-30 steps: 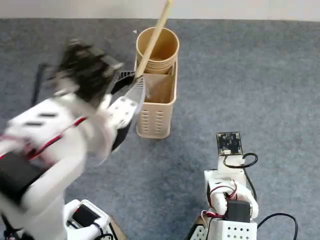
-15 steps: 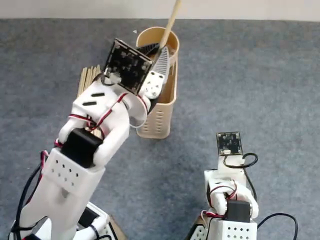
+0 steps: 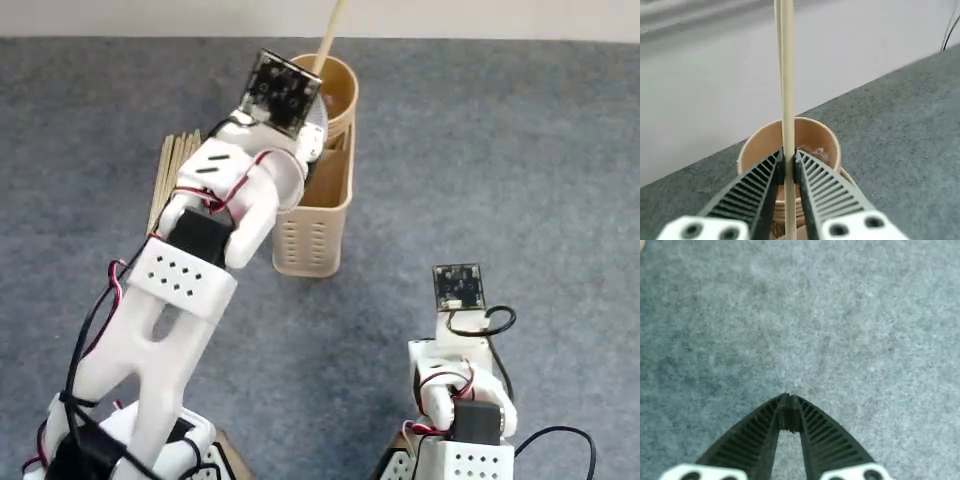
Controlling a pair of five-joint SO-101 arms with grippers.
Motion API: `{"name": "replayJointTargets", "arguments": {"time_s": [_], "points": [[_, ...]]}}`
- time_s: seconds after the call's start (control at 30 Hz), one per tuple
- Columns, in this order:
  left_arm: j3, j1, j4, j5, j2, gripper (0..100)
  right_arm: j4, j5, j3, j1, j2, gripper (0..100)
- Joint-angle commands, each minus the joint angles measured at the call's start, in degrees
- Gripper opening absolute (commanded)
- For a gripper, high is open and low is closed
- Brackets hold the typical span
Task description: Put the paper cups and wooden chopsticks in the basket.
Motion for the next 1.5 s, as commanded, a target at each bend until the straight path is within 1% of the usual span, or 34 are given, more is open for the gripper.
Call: {"name": "replayJointTargets", "arguments": {"time_s": [0.0,0.1,0.2,0.27,0.43,0.57,0.6,0.7,0.77,0.87,0.93,1.03,1.17,1.23,1.3,1.47], "points": [[0.5,1.2,-1.0,0.1,0.0,0,0.4,0.4,8.7,0.7,-0.7,0.6],[0.7,1.1,-1.0,0.1,0.0,2,0.4,0.4,8.7,0.7,-0.7,0.6],[0.8,1.1,-0.5,0.1,-1.5,12,0.4,0.4,8.7,0.7,-0.7,0.6],[0.7,1.5,1.9,0.1,-3.6,18,0.4,0.4,8.7,0.7,-0.7,0.6],[0.4,0.8,3.6,0.1,-9.5,14,0.4,0.4,8.7,0.7,-0.7,0.6],[0.0,-5.4,7.9,0.4,-12.9,13,0.4,0.4,8.7,0.7,-0.7,0.6],[-0.2,-8.1,9.8,1.8,-13.1,12,0.4,0.4,8.7,0.7,-0.7,0.6],[-0.4,-17.9,15.5,9.1,-13.1,12,0.4,0.4,8.7,0.7,-0.7,0.6],[0.1,-22.5,19.0,12.0,-13.0,12,0.4,0.4,8.7,0.7,-0.7,0.6],[2.5,-23.3,23.9,12.4,-12.0,12,0.4,0.4,8.7,0.7,-0.7,0.6],[4.8,-21.9,24.0,12.4,-9.0,12,0.4,0.4,8.7,0.7,-0.7,0.6],[5.1,-20.3,22.9,12.3,-0.2,12,0.4,0.4,8.7,0.7,-0.7,0.6],[-2.4,-20.8,23.3,12.2,16.7,12,0.4,0.4,8.7,0.7,-0.7,0.6],[-8.0,-21.2,24.5,9.5,25.4,12,0.4,0.4,8.7,0.7,-0.7,0.6],[-14.1,-21.4,27.9,6.7,33.1,12,0.4,0.4,8.7,0.7,-0.7,0.6],[-29.3,-22.5,39.6,6.2,45.4,11,0.4,0.4,8.7,0.7,-0.7,0.6]]}}
